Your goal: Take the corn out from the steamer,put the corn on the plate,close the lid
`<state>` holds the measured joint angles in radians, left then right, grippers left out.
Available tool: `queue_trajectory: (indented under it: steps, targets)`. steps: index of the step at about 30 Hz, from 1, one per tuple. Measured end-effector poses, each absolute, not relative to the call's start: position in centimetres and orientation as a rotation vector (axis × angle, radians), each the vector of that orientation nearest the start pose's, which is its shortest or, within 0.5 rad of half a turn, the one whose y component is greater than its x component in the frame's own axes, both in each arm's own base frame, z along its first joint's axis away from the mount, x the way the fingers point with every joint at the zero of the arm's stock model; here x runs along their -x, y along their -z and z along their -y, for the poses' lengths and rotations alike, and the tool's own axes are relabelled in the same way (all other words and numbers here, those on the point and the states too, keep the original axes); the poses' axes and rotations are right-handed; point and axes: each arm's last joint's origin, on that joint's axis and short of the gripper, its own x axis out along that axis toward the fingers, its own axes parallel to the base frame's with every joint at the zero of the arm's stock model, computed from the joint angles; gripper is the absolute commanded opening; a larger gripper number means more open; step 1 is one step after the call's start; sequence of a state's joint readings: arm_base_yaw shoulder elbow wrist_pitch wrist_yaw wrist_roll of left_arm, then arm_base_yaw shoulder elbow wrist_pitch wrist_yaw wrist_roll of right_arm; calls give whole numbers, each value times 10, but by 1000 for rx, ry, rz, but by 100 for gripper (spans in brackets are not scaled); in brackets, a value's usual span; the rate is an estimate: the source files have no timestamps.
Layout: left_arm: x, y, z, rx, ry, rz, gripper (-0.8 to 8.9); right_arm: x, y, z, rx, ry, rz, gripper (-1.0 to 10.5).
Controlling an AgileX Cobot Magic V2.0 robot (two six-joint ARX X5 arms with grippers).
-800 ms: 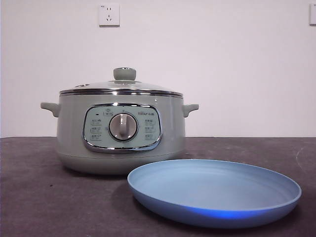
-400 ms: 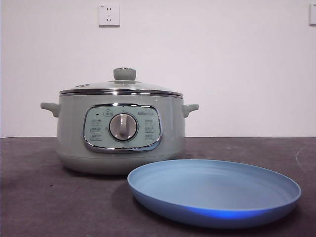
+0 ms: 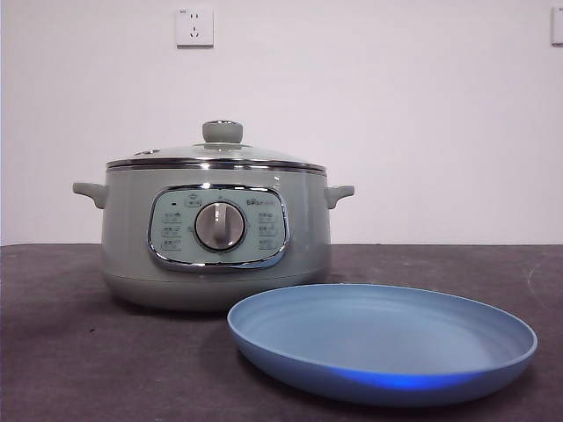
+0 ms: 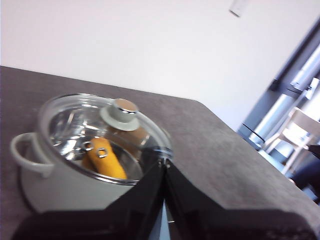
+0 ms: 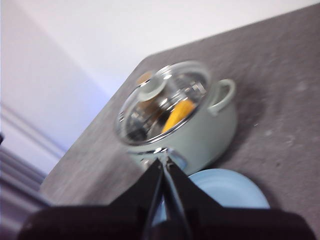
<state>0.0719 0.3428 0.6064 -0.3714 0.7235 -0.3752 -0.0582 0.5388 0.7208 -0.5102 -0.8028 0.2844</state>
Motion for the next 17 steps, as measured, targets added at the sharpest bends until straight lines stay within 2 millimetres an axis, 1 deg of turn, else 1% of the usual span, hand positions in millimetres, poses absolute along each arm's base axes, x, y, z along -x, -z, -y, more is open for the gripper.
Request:
queue_trajectory:
  steps: [4,9,13,17]
  targets:
    - [-84,-320,14,389,651,-269,-7,-108,-339,-16,-365,-755,-424,-12]
    - [-88,-341,14,349,655,-341,-7,-109,-366,-20,-306,-802,-433,-12]
    - [-90,-356,14,306,672,-374,-7,-112,-375,-24,-269,-848,-454,-12]
    - [-91,-365,14,267,684,-381,-7,-116,-373,-29,-246,-893,-492,-11]
